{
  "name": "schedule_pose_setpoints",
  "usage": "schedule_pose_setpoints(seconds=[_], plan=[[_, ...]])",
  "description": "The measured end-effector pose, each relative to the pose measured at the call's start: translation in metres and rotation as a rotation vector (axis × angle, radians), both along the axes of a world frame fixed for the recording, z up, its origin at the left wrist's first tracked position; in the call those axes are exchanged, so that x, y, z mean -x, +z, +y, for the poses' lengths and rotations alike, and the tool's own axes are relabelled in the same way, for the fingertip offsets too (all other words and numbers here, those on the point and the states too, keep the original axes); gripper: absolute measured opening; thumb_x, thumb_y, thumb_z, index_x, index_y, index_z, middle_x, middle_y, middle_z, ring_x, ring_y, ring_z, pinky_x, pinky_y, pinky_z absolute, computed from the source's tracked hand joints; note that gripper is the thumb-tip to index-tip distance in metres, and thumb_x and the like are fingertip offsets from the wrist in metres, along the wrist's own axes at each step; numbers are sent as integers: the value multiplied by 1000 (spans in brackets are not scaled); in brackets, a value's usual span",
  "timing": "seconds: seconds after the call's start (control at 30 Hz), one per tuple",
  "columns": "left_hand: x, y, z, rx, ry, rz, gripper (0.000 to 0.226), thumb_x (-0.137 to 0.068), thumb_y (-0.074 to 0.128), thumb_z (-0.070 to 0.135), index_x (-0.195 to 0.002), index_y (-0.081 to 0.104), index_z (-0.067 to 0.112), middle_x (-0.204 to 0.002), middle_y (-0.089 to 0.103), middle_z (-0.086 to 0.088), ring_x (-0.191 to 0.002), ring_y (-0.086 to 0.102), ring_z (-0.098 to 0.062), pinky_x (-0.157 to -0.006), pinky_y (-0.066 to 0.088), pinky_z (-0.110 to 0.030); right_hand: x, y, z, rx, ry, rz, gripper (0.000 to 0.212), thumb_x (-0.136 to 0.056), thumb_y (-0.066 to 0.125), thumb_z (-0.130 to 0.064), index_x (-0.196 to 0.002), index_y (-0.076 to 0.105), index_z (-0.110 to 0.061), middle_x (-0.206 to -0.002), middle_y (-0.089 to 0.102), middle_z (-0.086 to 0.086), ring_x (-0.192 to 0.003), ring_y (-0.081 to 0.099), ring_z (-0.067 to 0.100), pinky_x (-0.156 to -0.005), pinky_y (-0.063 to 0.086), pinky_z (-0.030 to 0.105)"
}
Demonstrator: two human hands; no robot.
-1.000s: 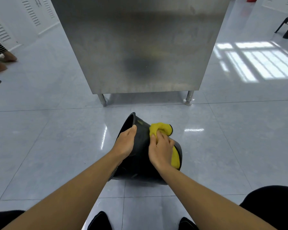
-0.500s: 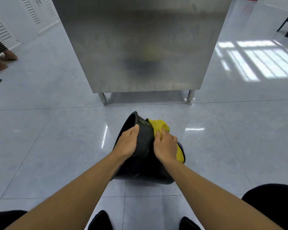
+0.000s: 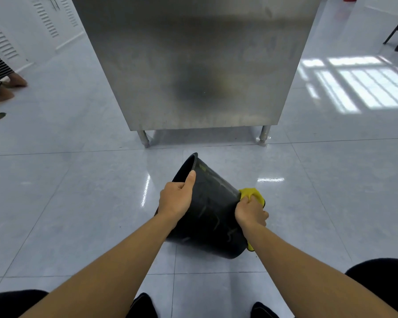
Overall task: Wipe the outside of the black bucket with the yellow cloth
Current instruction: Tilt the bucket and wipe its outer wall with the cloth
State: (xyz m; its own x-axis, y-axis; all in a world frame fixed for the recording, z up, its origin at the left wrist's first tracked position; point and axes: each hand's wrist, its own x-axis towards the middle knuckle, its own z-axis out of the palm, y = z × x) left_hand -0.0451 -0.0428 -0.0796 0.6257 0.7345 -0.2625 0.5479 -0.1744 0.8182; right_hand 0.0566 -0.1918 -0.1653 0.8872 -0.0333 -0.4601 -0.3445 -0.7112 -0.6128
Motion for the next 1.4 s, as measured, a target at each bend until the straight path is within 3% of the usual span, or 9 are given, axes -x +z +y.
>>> schedule_pose_setpoints(seconds=[0.37, 0.47, 0.57, 0.7, 0.9, 1.0, 1.13, 1.23, 1.4], plan=[[-7, 2, 5, 60, -18, -75, 59, -100, 45, 55, -55, 29, 20, -51, 34, 5, -48, 32, -16, -50, 25, -30, 58, 35, 54, -296, 219, -469, 21, -106, 37, -28, -93, 50, -20, -118, 64, 5, -115, 43, 29, -101, 33, 40], [-9, 4, 9, 104, -53, -56, 62, -100, 43, 57, -52, 40, 18, -51, 44, 3, -48, 41, -16, -52, 33, -30, 78, 45, 65, -364, 312, -538, 20, -106, 38, -29, -105, 57, -22, -121, 62, -4, -118, 42, 21, -105, 34, 36], [-8, 5, 14, 351, -28, -66, 56, -96, 50, 56, -72, 67, 8, -71, 68, -6, -66, 64, -21, -67, 52, -33, 79, 45, 67, -330, 363, -566, 27, -107, 37, -30, -118, 60, -21, -128, 62, -5, -123, 42, 20, -109, 35, 35], [0, 7, 13, 635, -55, -146, 33, -88, 53, 35, -92, 66, 5, -81, 61, -15, -65, 57, -25, -61, 46, -33, 64, 45, 65, -268, 354, -580, 25, -107, 37, -31, -101, 57, -18, -114, 65, 0, -113, 46, 24, -102, 39, 39], [7, 6, 17, 431, -48, -191, 50, -97, 47, 36, -106, 65, -9, -106, 71, -28, -91, 66, -35, -88, 54, -47, 59, 22, 56, -216, 285, -539, 27, -108, 35, -32, -101, 55, -17, -119, 64, 2, -116, 46, 28, -102, 38, 41], [9, -2, 22, 349, -79, -135, 47, -86, 49, 57, -100, 65, 15, -99, 68, -10, -98, 64, -31, -97, 53, -51, 56, 13, 51, -179, 232, -493, 31, -108, 34, -32, -113, 59, -13, -129, 62, 3, -123, 44, 30, -106, 35, 42], [13, 3, 16, 248, -95, 0, 67, -102, 26, 61, -142, 55, 16, -141, 59, -4, -130, 54, -25, -115, 38, -45, 58, 12, 58, -177, 234, -462, 35, -108, 32, -32, -120, 58, -12, -133, 60, 3, -125, 42, 31, -108, 31, 39], [13, -1, 16, 235, -93, 27, 73, -103, 16, 61, -156, 37, 15, -158, 43, -4, -145, 39, -24, -120, 28, -38, 62, 13, 62, -198, 208, -444, 35, -108, 32, -32, -122, 58, -13, -137, 58, 2, -128, 39, 32, -110, 31, 41], [8, 0, 10, 190, -91, -68, 61, -106, 17, 54, -128, 63, 20, -125, 66, -1, -117, 60, -17, -107, 42, -35, 86, 36, 86, -318, 292, -495, 31, -108, 31, -33, -118, 57, -19, -136, 57, -2, -128, 37, 28, -110, 33, 41]])
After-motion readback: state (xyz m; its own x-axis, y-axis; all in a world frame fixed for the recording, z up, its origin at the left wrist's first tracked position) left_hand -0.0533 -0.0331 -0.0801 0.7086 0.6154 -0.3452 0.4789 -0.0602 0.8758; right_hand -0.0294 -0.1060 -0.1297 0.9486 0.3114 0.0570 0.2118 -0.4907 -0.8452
